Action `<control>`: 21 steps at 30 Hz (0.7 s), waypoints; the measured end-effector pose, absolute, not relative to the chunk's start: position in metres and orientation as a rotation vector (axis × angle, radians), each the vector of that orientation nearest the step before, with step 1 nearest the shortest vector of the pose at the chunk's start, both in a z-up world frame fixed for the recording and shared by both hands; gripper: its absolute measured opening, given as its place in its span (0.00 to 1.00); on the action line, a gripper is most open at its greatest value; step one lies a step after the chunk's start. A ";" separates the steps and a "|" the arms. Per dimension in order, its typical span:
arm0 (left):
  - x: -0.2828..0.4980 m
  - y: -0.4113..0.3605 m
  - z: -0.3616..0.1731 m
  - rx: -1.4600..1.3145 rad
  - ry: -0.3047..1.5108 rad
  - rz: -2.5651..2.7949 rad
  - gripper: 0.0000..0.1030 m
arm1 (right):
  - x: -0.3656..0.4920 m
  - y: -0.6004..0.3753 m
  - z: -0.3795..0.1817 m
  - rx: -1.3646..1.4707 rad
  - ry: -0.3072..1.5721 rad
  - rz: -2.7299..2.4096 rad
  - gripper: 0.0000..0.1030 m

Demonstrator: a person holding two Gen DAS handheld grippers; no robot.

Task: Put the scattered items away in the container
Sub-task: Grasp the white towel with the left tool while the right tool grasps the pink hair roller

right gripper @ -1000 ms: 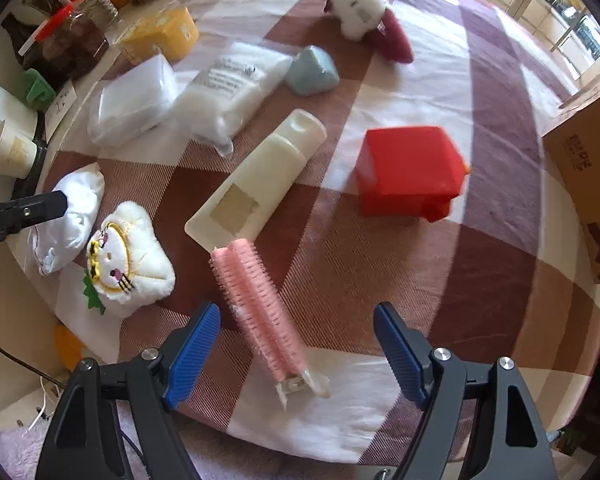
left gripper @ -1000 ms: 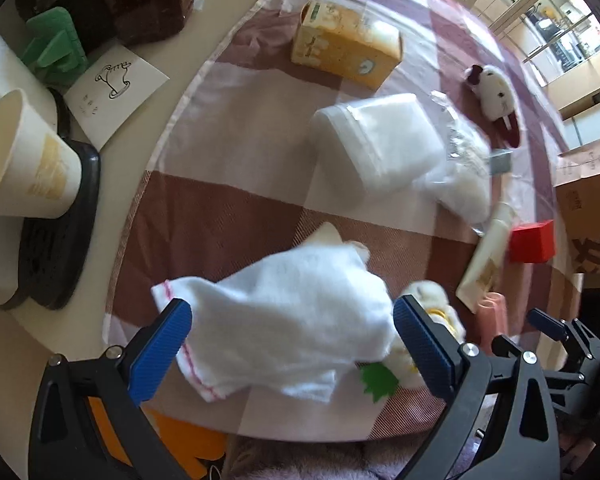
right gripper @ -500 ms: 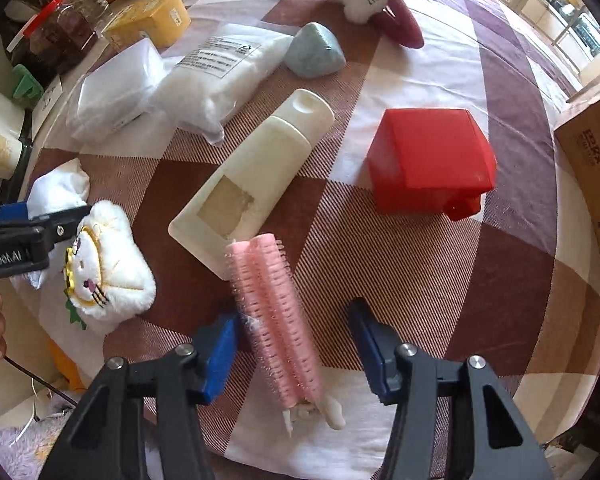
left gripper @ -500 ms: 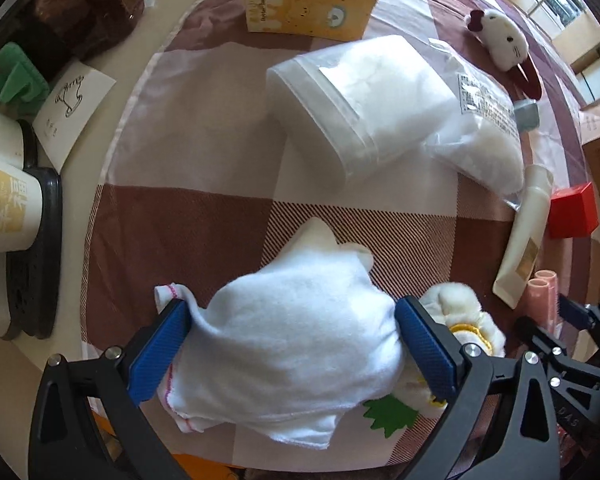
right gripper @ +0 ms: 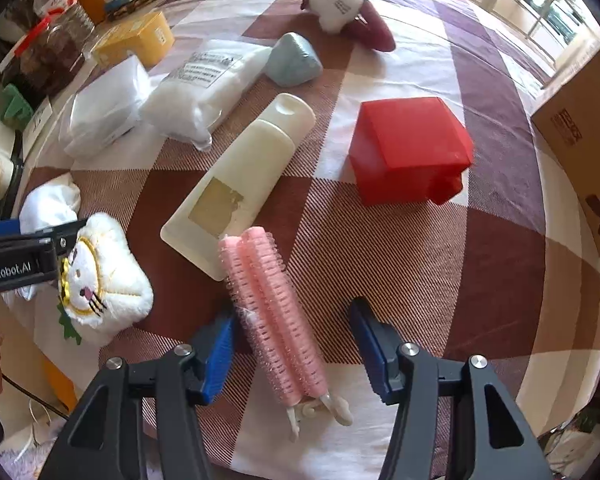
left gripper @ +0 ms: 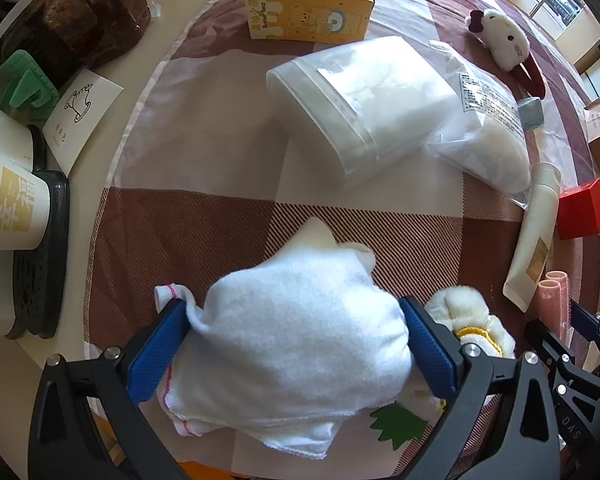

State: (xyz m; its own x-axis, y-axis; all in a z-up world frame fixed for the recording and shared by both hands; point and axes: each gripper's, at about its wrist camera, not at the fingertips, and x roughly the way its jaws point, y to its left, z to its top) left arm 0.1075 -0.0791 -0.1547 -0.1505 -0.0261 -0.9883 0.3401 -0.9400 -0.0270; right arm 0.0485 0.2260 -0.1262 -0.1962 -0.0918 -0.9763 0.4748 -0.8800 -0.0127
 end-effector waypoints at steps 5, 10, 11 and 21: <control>0.137 -0.088 -0.152 1.849 0.358 -2.194 0.93 | 0.059 0.239 -0.123 1.797 0.437 -2.116 0.57; 0.170 -0.096 -0.148 1.836 0.344 -2.209 0.79 | 0.077 0.255 -0.115 1.776 0.472 -2.110 0.27; 0.177 -0.098 -0.147 1.834 0.345 -2.218 0.77 | 0.082 0.261 -0.114 1.782 0.461 -2.101 0.27; 0.262 -0.132 -0.130 1.815 0.542 -2.259 0.39 | 0.126 0.273 -0.083 1.687 0.393 -2.131 0.27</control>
State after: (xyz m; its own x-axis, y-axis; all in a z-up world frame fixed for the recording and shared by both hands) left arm 0.2616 -0.1317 -0.1304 -0.2303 0.0770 -0.9701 0.3718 -0.9143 -0.1608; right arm 0.1258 0.2726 -0.0829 -0.1970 -0.1304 -0.9717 0.4683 -0.8833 0.0235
